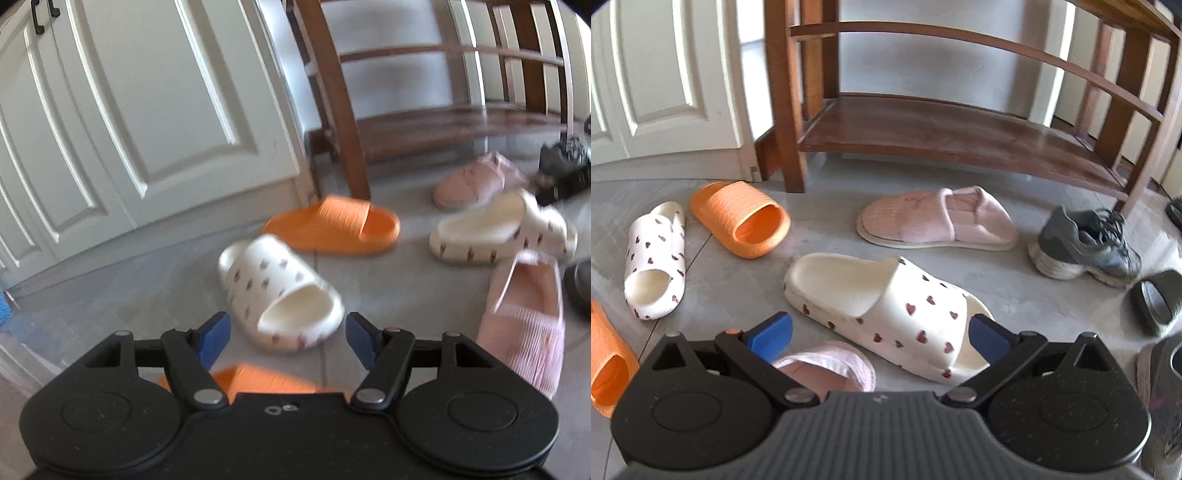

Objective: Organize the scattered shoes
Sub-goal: 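Lower the left gripper onto an orange slide and grasp its strap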

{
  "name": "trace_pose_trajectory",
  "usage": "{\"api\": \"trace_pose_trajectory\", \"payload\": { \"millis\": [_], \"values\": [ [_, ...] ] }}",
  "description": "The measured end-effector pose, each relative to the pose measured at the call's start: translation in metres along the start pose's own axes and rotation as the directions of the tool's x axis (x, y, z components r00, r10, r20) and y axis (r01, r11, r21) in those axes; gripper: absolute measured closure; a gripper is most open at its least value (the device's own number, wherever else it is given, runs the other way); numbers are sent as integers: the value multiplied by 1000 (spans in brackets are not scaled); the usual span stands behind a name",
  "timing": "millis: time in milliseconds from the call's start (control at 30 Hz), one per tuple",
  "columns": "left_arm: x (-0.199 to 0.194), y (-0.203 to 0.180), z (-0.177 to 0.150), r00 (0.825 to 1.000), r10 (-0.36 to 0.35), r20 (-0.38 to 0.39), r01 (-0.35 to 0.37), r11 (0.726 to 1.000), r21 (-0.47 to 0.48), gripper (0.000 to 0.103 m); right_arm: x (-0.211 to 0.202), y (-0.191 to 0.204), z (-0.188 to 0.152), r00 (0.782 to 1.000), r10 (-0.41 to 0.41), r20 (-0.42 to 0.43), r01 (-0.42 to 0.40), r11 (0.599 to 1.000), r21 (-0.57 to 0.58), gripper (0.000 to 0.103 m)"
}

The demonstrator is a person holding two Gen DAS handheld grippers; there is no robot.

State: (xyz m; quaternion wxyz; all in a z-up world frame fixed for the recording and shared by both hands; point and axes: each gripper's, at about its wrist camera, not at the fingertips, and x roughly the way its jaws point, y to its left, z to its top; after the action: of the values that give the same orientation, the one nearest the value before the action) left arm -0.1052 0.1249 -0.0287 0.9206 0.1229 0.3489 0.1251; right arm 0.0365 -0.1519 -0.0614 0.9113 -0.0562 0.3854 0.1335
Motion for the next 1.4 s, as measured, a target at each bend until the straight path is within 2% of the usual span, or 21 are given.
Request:
{"api": "trace_pose_trajectory", "payload": {
  "millis": [100, 300, 333, 367, 433, 500, 633, 700, 733, 767, 967, 1067, 1167, 1400],
  "values": [
    [4, 9, -5, 999, 12, -33, -12, 1000, -7, 42, 6, 8, 1, 1000, 9, -8, -10, 1000, -19, 0],
    [9, 11, -20, 998, 17, -63, -14, 999, 46, 44, 9, 23, 14, 999, 12, 31, -8, 995, -104, 0],
    [10, 12, -24, 997, 11, -76, -8, 999, 42, 46, 8, 24, 19, 999, 9, 41, -4, 993, -120, 0],
    [10, 13, -28, 996, 5, -88, -2, 999, 39, 61, 7, 26, 23, 999, 6, 49, 0, 991, -132, 0],
    [12, 14, -34, 994, -2, -110, 6, 999, 35, 75, 6, 28, 32, 998, 1, 55, 7, 988, -152, 0],
    [14, 15, -42, 991, -20, -136, 23, 1000, 18, 74, 4, 31, 39, 998, -3, 58, 13, 985, -174, 0],
    [11, 9, -52, 991, -44, -128, 50, 998, 46, 74, 2, 45, 50, 999, 7, 45, 4, 972, -236, 0],
    [12, 7, -56, 988, -60, -146, 67, 997, 45, 81, 2, 54, 52, 999, 20, 34, -11, 965, -263, 0],
    [12, 6, -58, 986, -67, -155, 74, 996, 44, 94, 2, 60, 54, 999, 31, 29, -21, 960, -280, 0],
    [14, 5, -60, 984, -69, -163, 77, 996, 41, 96, 1, 63, 55, 999, 36, 26, -27, 957, -290, 0],
    [19, 2, -65, 981, -72, -181, 78, 997, 25, 95, -2, 88, 56, 996, 88, 15, -78, 940, -333, 0],
    [18, -2, -68, 986, -54, -156, 63, 997, 51, 87, -1, 96, 50, 993, 116, -3, -110, 937, -331, 0],
    [21, -5, -70, 988, -15, -152, 27, 997, 76, 79, 3, 99, 45, 993, 115, -29, -118, 932, -343, 0],
    [26, -11, -75, 987, 76, -138, -58, 989, 134, 80, 7, 98, 42, 991, 116, -65, -131, 933, -336, 0]
  ]
}}
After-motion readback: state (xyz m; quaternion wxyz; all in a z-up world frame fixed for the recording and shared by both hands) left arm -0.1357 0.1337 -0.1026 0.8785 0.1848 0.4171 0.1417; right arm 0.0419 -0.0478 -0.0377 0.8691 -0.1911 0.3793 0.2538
